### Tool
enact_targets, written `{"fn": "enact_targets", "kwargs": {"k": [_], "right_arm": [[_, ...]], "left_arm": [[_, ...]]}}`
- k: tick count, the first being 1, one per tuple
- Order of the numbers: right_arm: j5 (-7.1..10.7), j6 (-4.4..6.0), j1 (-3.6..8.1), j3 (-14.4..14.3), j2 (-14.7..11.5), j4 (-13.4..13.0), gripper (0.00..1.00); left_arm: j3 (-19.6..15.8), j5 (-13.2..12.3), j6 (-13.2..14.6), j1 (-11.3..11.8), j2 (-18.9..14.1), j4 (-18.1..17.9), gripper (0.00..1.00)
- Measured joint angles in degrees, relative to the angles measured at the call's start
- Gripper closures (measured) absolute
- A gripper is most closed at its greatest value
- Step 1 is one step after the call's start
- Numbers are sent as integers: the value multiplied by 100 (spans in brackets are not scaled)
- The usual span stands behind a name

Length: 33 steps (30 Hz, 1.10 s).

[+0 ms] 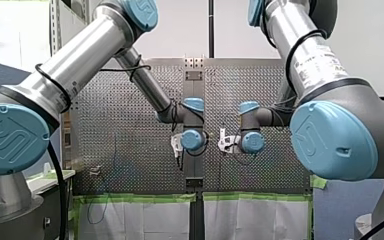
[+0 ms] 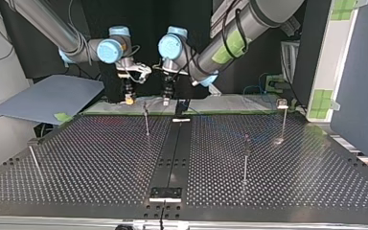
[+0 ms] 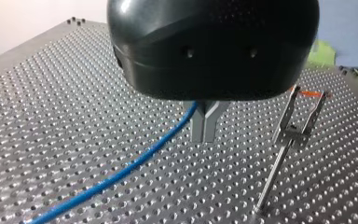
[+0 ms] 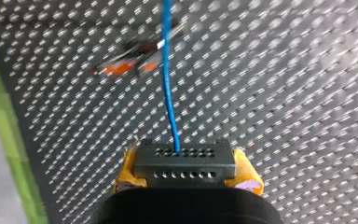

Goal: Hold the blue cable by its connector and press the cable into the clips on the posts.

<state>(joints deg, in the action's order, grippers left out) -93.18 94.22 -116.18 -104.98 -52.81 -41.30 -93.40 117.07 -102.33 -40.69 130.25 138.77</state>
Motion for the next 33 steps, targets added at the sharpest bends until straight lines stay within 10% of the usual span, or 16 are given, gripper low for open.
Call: {"fn": "enact_targets", "kwargs": {"k": [11,33], "right_arm": [[544,-66,451,-92,140,-551,100],[1099,-438,493,-95,233,-655,100]], "left_arm": [[0,3,-25,-60,141,-235,100],[6,680,-5,-264,802,-192,100]]}}
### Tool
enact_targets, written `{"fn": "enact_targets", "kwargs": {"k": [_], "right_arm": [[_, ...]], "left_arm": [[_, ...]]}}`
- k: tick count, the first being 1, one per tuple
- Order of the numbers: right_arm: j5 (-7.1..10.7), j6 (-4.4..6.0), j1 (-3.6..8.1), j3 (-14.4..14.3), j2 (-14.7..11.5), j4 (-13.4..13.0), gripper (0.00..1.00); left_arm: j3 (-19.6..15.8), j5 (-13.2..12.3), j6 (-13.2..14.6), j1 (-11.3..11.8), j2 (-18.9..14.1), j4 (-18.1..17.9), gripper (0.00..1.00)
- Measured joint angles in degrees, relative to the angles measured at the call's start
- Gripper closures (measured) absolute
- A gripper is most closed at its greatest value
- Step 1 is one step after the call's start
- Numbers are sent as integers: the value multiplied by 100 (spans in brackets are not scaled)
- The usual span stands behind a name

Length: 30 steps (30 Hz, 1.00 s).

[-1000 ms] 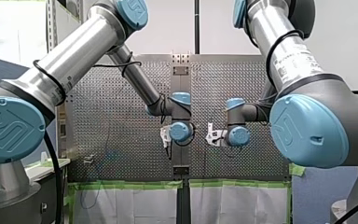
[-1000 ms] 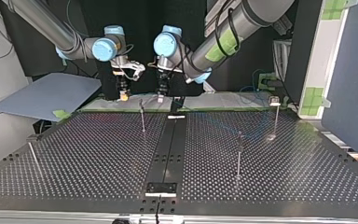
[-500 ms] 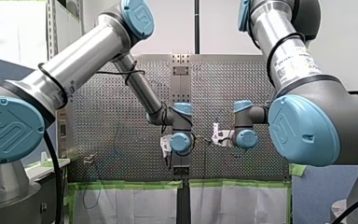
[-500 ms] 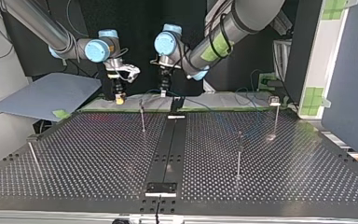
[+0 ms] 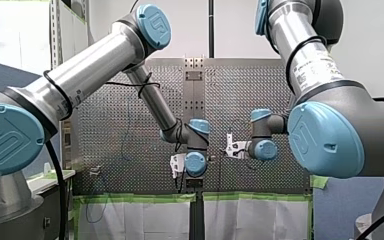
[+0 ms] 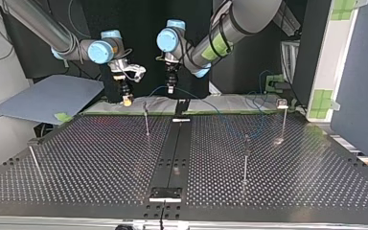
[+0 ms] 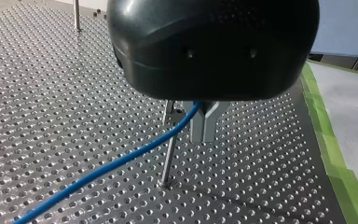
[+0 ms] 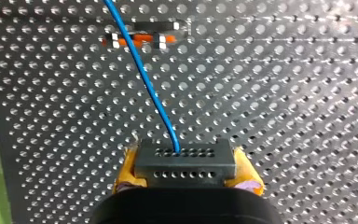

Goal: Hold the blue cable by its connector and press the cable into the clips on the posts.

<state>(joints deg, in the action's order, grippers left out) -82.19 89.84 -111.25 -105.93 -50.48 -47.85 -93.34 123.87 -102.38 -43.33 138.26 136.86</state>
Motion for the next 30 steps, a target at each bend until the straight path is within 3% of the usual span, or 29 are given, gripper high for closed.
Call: {"fn": "enact_targets", "kwargs": {"k": [5,10,17,23,30], "right_arm": [[24,-111,14,3,198,-30,100],[27,-138,31,10,256,-54,100],[27,-78,91,19,261,-83,100],[36,-8,158,53,263,-82,100],[218,62,286,76,265,-88,100]], "left_arm": [[81,164,5,-76,6,-6,100],[332,220,-6,-162,9,27,100],[680,224,-17,-210,38,156,100],[941,191,-3,-199,282,400,100],[1266,69,5,-143,620,640,100]]}}
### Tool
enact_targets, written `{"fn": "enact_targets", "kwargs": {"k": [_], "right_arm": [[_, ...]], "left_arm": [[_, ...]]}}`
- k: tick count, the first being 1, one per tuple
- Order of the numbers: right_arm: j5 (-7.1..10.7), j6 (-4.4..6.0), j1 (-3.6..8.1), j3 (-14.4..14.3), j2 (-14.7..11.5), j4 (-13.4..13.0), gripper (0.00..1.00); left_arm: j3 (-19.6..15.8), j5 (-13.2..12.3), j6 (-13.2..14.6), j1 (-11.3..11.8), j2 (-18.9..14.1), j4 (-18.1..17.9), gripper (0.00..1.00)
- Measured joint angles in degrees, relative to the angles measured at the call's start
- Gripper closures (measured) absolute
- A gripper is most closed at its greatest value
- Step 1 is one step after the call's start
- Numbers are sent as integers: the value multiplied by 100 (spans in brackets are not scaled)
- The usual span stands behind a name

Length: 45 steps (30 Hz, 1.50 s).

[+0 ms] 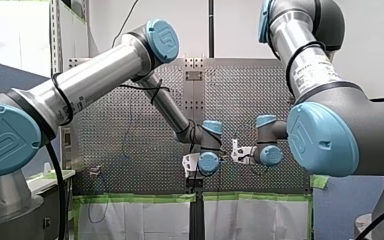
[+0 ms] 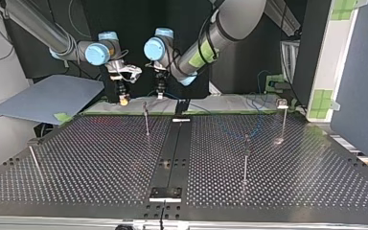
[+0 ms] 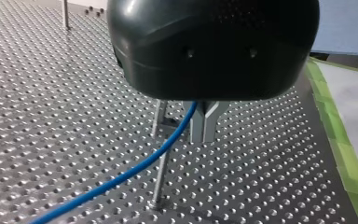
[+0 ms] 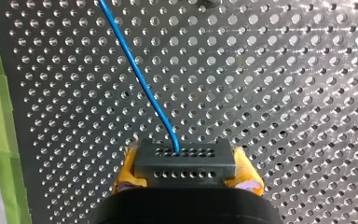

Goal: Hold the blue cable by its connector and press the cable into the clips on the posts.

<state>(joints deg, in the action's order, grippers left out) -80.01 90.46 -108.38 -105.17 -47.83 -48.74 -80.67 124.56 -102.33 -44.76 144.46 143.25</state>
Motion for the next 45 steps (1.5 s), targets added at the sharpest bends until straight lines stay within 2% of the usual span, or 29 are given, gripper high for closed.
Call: {"fn": "enact_targets", "kwargs": {"k": [7,14,19,22,26,32,39,45], "right_arm": [[137,54,144,61,4,-14,100],[405,224,319,115,14,-70,100],[558,279,439,179,14,-58,100],[648,351,515,207,19,-69,100],[831,413,605,272,21,-55,100],[958,426,679,360,32,-45,100],[993,422,740,451,100,-13,100],[988,276,774,643,265,205,100]], "left_arm": [[34,-118,-1,29,39,-159,100],[67,-190,1,71,40,-253,100],[106,-236,1,96,41,-287,100],[113,-267,-3,121,41,-363,100],[120,-368,-9,166,41,-430,100],[244,-487,-43,211,108,-474,100],[609,-554,-97,259,269,-244,100],[792,-630,-153,349,361,-198,100]]}}
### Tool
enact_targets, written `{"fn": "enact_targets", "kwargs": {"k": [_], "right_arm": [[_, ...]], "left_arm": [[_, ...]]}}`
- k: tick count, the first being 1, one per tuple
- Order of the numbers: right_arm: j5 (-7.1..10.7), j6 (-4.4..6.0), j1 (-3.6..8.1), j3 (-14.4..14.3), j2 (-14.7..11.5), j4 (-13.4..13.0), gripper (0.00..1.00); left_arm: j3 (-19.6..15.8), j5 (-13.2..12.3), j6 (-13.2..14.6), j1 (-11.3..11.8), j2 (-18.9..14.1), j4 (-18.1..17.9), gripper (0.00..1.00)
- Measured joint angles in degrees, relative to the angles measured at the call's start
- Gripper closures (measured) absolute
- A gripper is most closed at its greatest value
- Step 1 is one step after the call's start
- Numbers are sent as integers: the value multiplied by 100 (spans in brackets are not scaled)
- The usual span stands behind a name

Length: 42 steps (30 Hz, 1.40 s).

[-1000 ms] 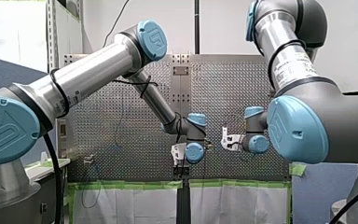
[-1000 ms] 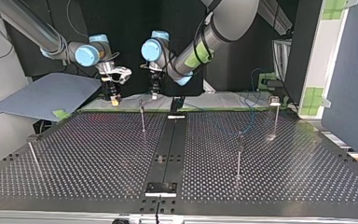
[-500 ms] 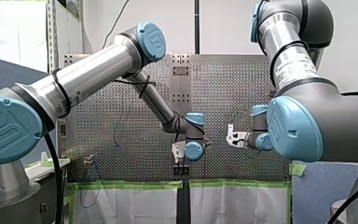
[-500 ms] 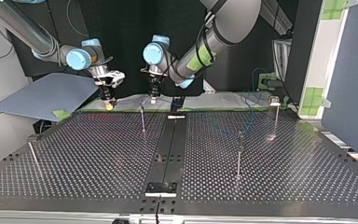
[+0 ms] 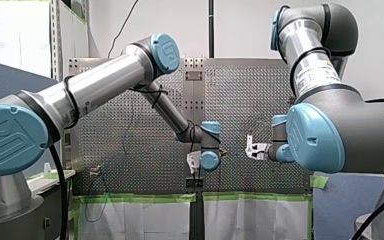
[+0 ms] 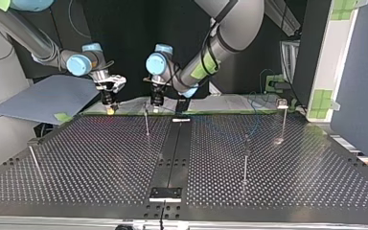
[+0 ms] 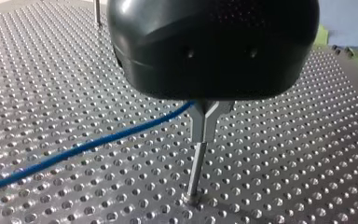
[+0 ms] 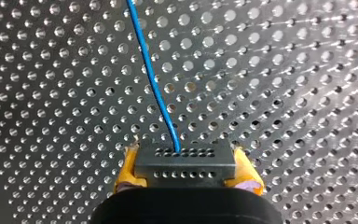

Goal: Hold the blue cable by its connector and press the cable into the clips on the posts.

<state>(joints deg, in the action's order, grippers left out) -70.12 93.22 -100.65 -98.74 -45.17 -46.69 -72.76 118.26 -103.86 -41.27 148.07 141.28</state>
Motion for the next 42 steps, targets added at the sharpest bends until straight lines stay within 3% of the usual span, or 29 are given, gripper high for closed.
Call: {"fn": "enact_targets", "kwargs": {"k": [6,11,19,24,30,42], "right_arm": [[-9,-86,3,124,27,212,100],[-8,-106,4,172,27,231,100],[-3,-152,-13,275,28,210,100],[-2,-166,-35,352,28,183,100],[0,-139,-4,393,30,84,100],[7,-56,95,445,40,-139,100]], "left_arm": [[18,-40,-54,72,20,6,100],[21,-125,-70,114,28,-1,100],[51,-498,-83,227,36,-9,100],[252,-609,-114,269,228,116,100],[580,-618,-117,323,402,365,100],[1084,-602,6,486,418,705,100]]}}
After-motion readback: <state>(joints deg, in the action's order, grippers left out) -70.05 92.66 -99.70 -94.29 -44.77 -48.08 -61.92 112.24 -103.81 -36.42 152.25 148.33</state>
